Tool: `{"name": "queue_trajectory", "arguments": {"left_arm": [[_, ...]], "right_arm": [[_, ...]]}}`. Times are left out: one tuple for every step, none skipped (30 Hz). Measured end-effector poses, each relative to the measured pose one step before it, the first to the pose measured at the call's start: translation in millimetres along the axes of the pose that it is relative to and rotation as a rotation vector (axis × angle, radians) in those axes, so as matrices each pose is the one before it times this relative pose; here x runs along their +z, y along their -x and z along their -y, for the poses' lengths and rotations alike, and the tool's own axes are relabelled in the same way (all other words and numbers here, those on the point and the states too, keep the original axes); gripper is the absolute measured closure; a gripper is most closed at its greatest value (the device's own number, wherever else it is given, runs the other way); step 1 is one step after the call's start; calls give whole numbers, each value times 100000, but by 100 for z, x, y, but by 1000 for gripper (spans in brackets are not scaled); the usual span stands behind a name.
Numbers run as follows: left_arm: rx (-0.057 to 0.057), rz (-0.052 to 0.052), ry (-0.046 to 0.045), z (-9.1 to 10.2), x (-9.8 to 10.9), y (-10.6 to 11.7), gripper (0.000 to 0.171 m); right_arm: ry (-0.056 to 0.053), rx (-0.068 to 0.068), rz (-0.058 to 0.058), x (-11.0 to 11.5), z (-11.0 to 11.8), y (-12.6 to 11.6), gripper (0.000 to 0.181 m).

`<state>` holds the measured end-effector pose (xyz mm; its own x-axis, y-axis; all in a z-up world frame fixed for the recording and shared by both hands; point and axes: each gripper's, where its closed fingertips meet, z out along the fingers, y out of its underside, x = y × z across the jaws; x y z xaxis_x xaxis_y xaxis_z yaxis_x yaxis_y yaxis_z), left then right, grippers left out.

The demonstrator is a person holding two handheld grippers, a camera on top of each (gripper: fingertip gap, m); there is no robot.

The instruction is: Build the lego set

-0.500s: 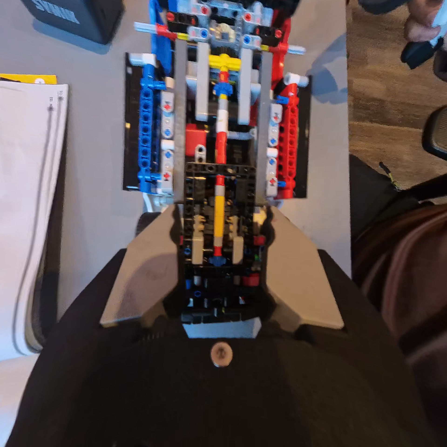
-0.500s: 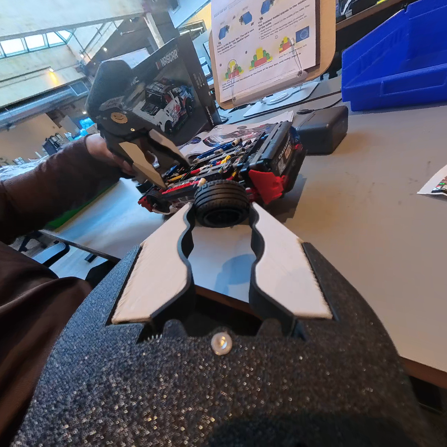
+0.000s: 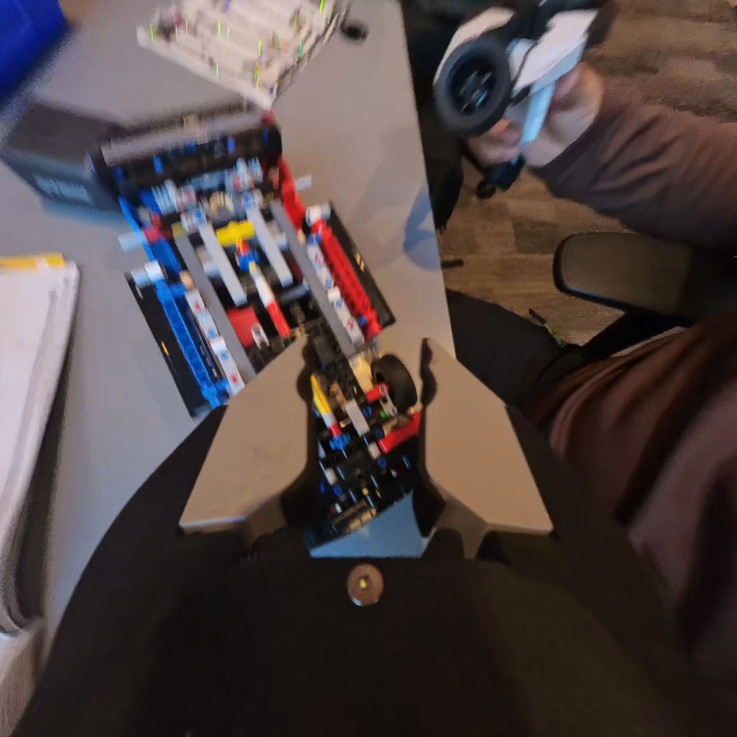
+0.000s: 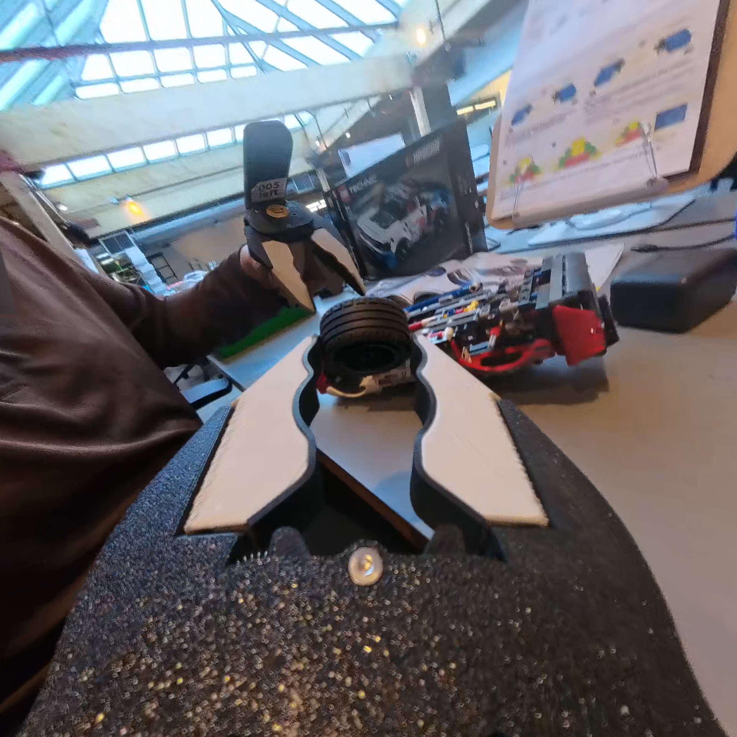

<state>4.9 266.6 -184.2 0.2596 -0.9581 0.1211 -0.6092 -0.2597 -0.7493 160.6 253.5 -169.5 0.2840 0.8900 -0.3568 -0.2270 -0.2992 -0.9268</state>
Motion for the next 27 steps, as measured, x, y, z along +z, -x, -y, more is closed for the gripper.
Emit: {"name": "queue_trajectory", "arguments": {"left_arm": [[7109,1077,-3789,1386,-159,41,131],[8271,3404,-2619,1304,212,608,136],[8963,4124,-849,1068,612,1013,144],[9399,2771,1080,721,998,1065,148],[8420,1488,2542,377,1277,1075,149],[6896,-915,3756,42,1401,863,147],[4825,-2212,4935,-277,1301,867,143],[2372,-2026,5964,-672,1037,1065,137],[-217,-1512,6366,-1047,680,1252,133],[-2236,-3283,5512,-1241,405,991,127],[-3310,-4663,3850,-1232,124,722,121],[-3638,-3298,854,-931,-49,775,120],[-2316,-2554,-1590,-533,-96,717,119],[-1196,-1050,-3102,-128,-65,775,118],[154,-1967,-3378,167,62,463,116],[1776,-2796,-2778,396,243,197,112],[3785,-1656,-2705,692,352,222,106],[5867,-2016,-2211,767,404,26,103],[6040,-1039,-470,571,491,241,100],[5096,243,-50,513,636,587,99],[3771,-2265,-260,427,701,282,99],[3257,-4191,363,130,696,65,97],[2581,-4189,1820,-252,718,126,96],[1216,-4895,1473,-321,666,-49,97],[326,-6343,-1129,12,435,-350,94],[-560,-3000,270,-193,374,31,96],[-517,-3894,1076,-306,254,-281,98]], "right_arm": [[-1596,-1948,83,-27,257,-244,142],[170,-2638,-1861,58,-5,-569,143],[1816,-1908,-3267,142,-217,-792,143],[2601,-1206,-4111,225,-298,-883,143],[1785,-1487,-3416,311,-153,-662,142],[917,-899,-1654,365,-29,-323,142],[943,715,-1187,387,-39,-256,142],[1497,1646,-2337,374,-152,-457,142],[2115,1405,-3572,321,-264,-648,142],[2883,848,-3864,251,-377,-680,142],[2832,197,-3847,175,-390,-651,142],[2368,-562,-2698,139,-328,-452,142],[1831,-1079,-968,119,-253,-185,142],[1452,-831,50,145,-183,-70,142],[1109,-594,375,148,-98,-62,142],[826,-629,990,178,-40,-30,142],[538,-775,1797,157,45,37,142],[291,-1125,2116,114,100,11,142],[649,-924,1359,94,64,-174,142],[1200,-158,197,71,5,-414,142],[1138,78,-73,49,4,-454,142],[409,-179,740,37,107,-259,142],[-14,-280,1215,64,145,-122,142],[137,-120,707,84,97,-138,142],[174,-93,303,125,64,-168,142],[319,86,475,164,2,-133,142],[607,466,645,182,-63,-108,142]]}}
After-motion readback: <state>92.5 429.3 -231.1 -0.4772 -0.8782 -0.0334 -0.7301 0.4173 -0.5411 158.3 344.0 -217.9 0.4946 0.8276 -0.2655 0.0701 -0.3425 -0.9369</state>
